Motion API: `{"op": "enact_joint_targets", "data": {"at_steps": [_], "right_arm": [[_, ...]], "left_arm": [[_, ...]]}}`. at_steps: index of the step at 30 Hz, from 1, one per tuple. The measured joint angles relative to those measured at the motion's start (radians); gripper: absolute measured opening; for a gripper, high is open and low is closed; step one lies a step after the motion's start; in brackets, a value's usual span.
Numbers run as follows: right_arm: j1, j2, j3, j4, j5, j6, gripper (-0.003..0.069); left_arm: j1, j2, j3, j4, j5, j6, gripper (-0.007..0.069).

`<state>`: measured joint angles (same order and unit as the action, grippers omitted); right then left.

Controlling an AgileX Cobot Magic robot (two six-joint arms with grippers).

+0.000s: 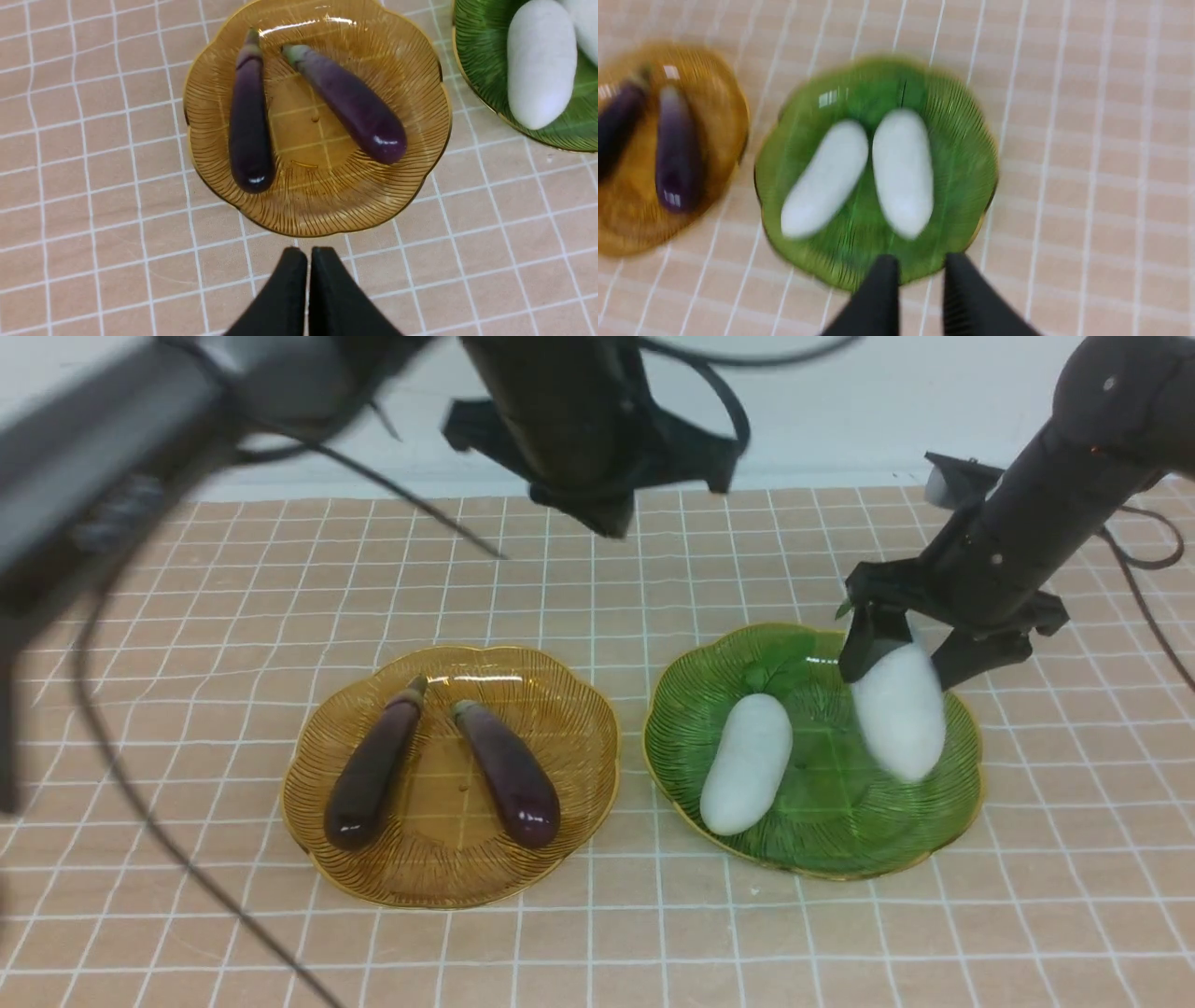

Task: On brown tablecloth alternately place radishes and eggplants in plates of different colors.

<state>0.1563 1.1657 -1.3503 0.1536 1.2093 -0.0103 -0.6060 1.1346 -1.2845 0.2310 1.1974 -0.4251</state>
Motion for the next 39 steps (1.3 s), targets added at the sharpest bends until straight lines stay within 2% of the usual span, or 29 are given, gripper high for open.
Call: {"op": "enact_joint_targets", "data": {"at_steps": [2, 3, 7, 9, 11, 20, 29, 39], "right_arm": [[0.0, -0.169, 0.125, -0.027, -0.145, 0.0, 0.0049], [0.0, -0.265, 0.204, -0.047, -0.243, 0.0, 0.0022], [-0.001, -0.481, 0.401, -0.091, -0.48, 0.0, -0.0008], [-0.001, -0.695, 0.605, -0.115, -0.706, 0.0, -0.0013], [-0.001, -0.845, 0.739, -0.124, -0.814, 0.004, -0.0015], [-0.001, -1.174, 1.001, -0.128, -0.963, 0.027, -0.0015], [-0.001, -1.176, 1.047, -0.131, -0.994, 0.027, -0.0015], [-0.001, -1.176, 1.055, -0.131, -0.998, 0.027, -0.0015]], "left_arm": [[0.0, -0.116, 0.126, 0.003, -0.086, -0.008, -0.0003], [0.0, -0.158, 0.19, 0.003, -0.124, -0.01, -0.0003], [0.0, -0.277, 0.35, 0.01, -0.249, -0.024, -0.0003], [0.0, -0.335, 0.437, 0.015, -0.317, -0.038, -0.0003], [0.0, -0.38, 0.511, 0.017, -0.378, -0.044, -0.0003], [0.0, -0.436, 0.64, 0.019, -0.484, -0.047, -0.0003], [0.0, -0.536, 0.71, 0.047, -0.526, -0.05, -0.0003], [0.0, -0.723, 0.777, 0.107, -0.561, -0.111, -0.0003]]}}
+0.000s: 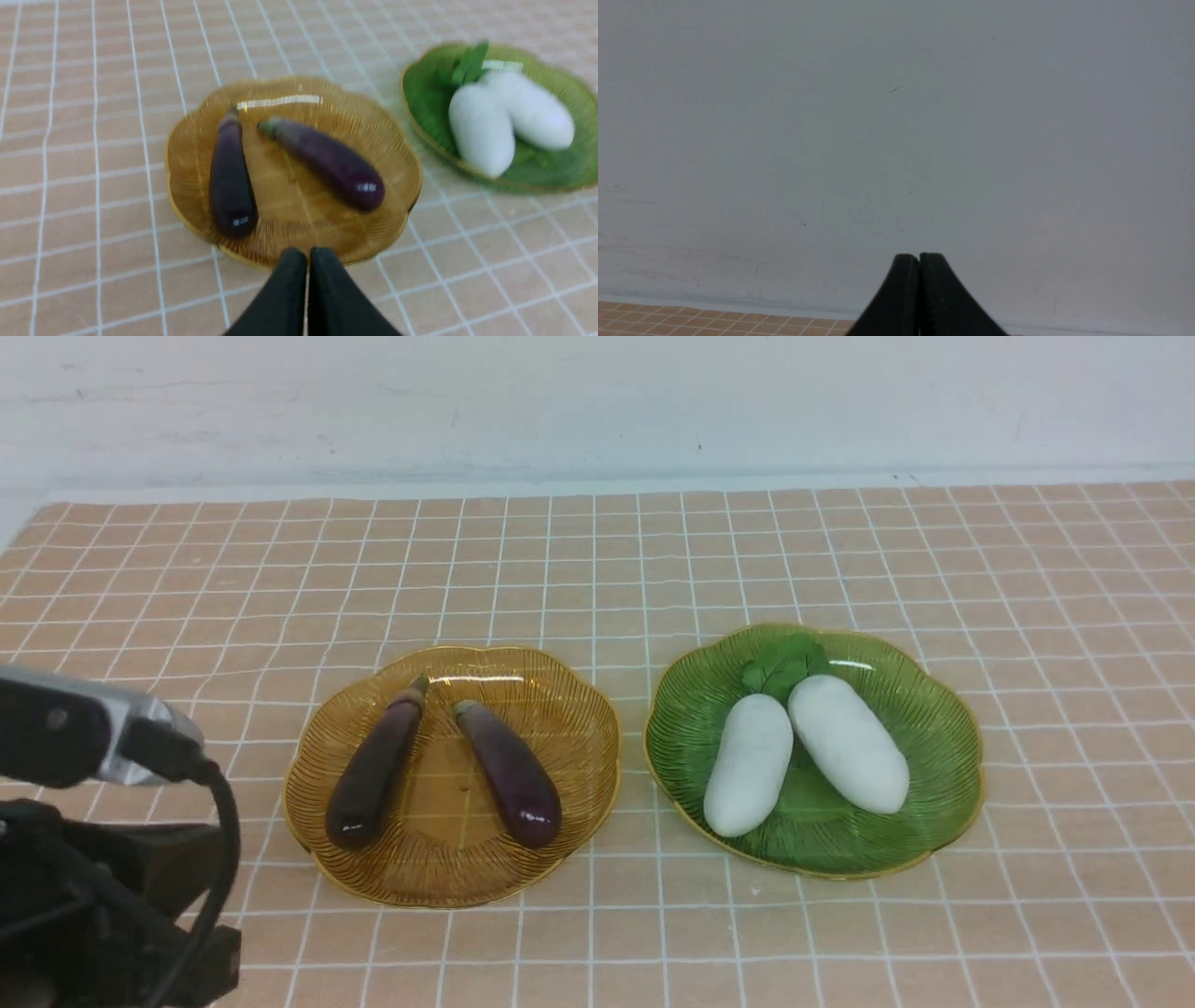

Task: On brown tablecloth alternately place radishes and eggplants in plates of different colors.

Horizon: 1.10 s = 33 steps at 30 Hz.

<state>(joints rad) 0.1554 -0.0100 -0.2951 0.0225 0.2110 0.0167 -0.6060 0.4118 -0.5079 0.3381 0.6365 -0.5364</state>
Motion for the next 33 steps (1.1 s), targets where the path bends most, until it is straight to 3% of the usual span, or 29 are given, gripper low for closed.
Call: {"op": "enact_joint_targets", "data": {"at_steps": [23, 30, 33], "right_arm": [[0.0, 0.0, 0.0, 0.0, 0.0, 0.0, -0.0015], [0.0, 0.0, 0.0, 0.0, 0.0, 0.0, -0.0015], [0.0, 0.0, 0.0, 0.0, 0.0, 0.0, -0.0015]], "left_arm": [[0.006, -0.052, 0.01, 0.021, -0.039, 0.026, -0.0003], [0.132, -0.132, 0.071, -0.055, -0.162, 0.176, -0.0003], [0.249, -0.193, 0.14, -0.134, -0.22, 0.279, -0.0003]]}}
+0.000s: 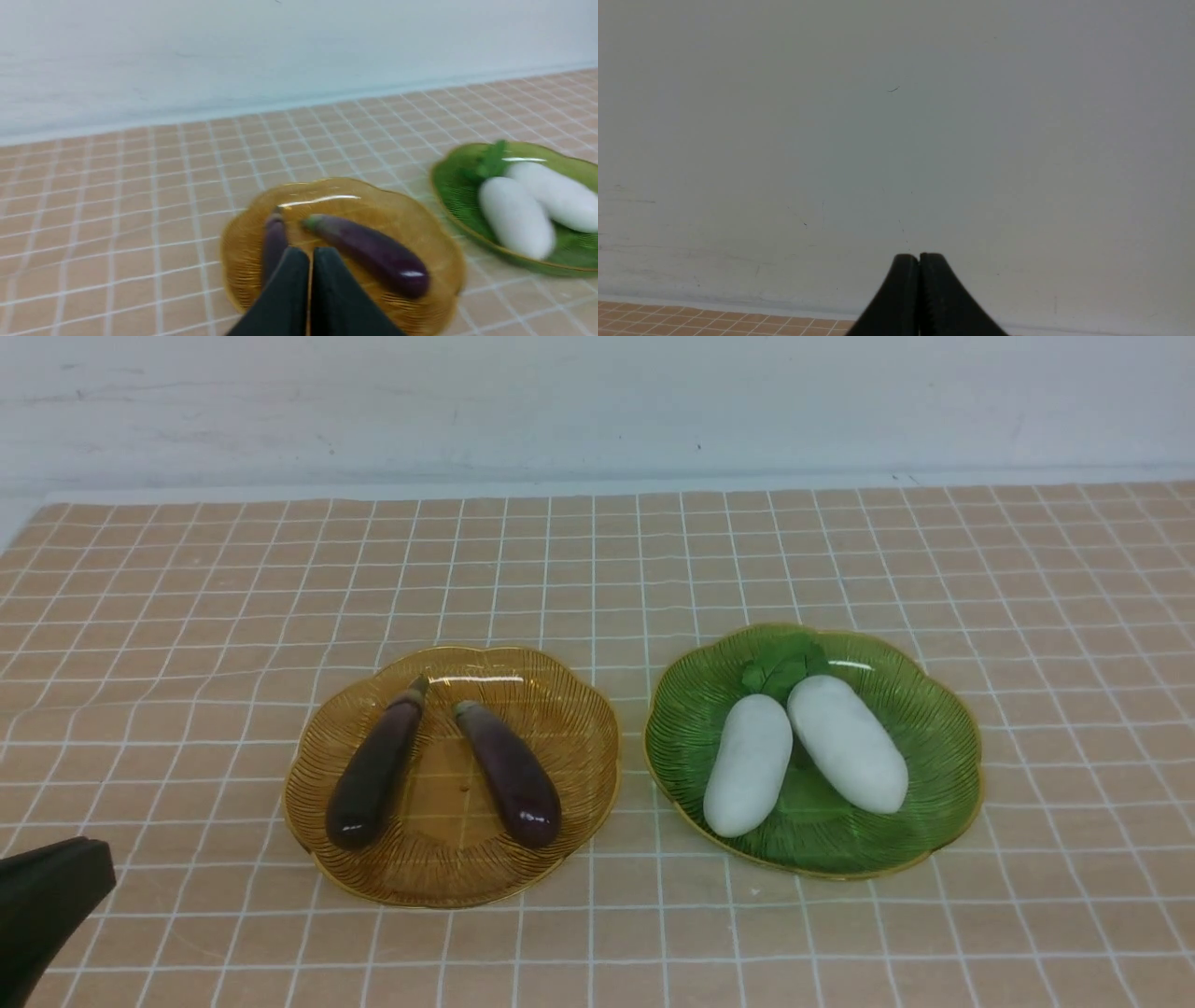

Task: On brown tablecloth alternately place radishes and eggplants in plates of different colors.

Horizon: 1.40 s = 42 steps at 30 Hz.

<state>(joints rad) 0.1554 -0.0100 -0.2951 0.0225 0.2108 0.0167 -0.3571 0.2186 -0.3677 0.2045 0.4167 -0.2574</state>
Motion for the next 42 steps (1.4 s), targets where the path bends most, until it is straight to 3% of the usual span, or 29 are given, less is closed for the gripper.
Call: {"op": "enact_joint_targets", "data": {"at_steps": [4, 10, 20, 42], "right_arm": [[0.0, 0.0, 0.0, 0.0, 0.0, 0.0, -0.0015], [0.0, 0.0, 0.0, 0.0, 0.0, 0.0, -0.0015], [0.0, 0.0, 0.0, 0.0, 0.0, -0.017, -0.0015], [0.0, 0.0, 0.0, 0.0, 0.0, -0.017, -0.0015]], "left_arm": [[0.201, -0.119, 0.174, -0.122, -0.098, 0.15, -0.0003], [0.303, -0.211, 0.334, -0.144, -0.113, 0.183, -0.0003], [0.316, -0.23, 0.397, -0.162, -0.041, 0.225, -0.0003], [0.316, -0.231, 0.397, -0.171, -0.04, 0.232, -0.0003]]}}
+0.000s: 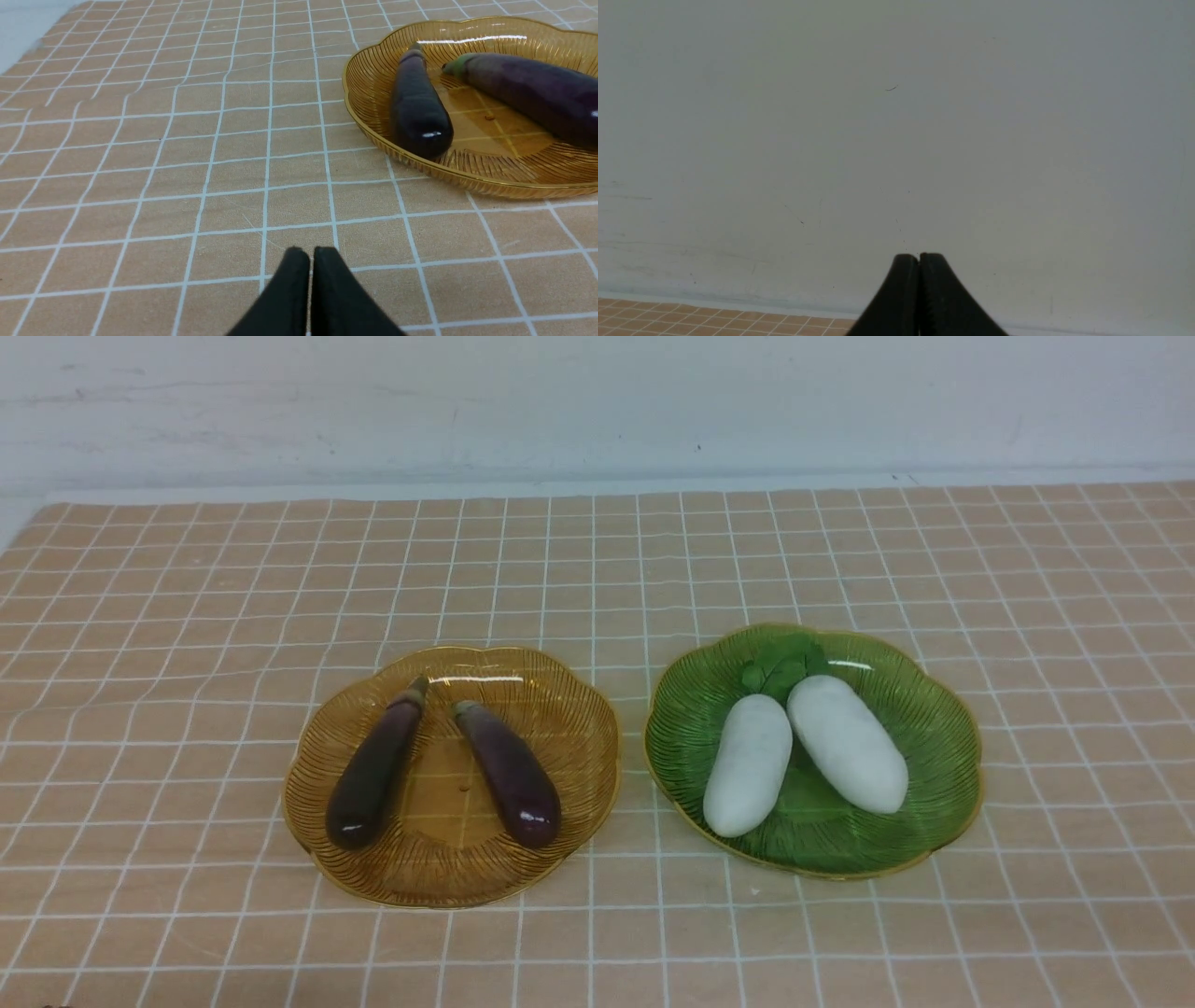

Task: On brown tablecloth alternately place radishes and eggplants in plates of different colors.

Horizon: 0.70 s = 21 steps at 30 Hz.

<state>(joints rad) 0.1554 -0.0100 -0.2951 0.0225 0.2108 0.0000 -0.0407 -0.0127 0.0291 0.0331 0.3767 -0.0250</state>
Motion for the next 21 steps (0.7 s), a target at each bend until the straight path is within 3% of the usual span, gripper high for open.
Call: {"op": "enact_joint_targets", "data": {"at_steps": [12, 21], "right_arm": [[-0.004, 0.0, 0.009, -0.022, 0.013, -0.018, -0.0015], [-0.152, 0.0, 0.302, -0.052, 0.06, -0.032, -0.0015]], "left_arm": [[0.001, 0.0, 0.0, 0.0, 0.0, 0.0, -0.0003], [0.001, 0.0, 0.0, -0.001, 0.001, 0.0, -0.0003]]}}
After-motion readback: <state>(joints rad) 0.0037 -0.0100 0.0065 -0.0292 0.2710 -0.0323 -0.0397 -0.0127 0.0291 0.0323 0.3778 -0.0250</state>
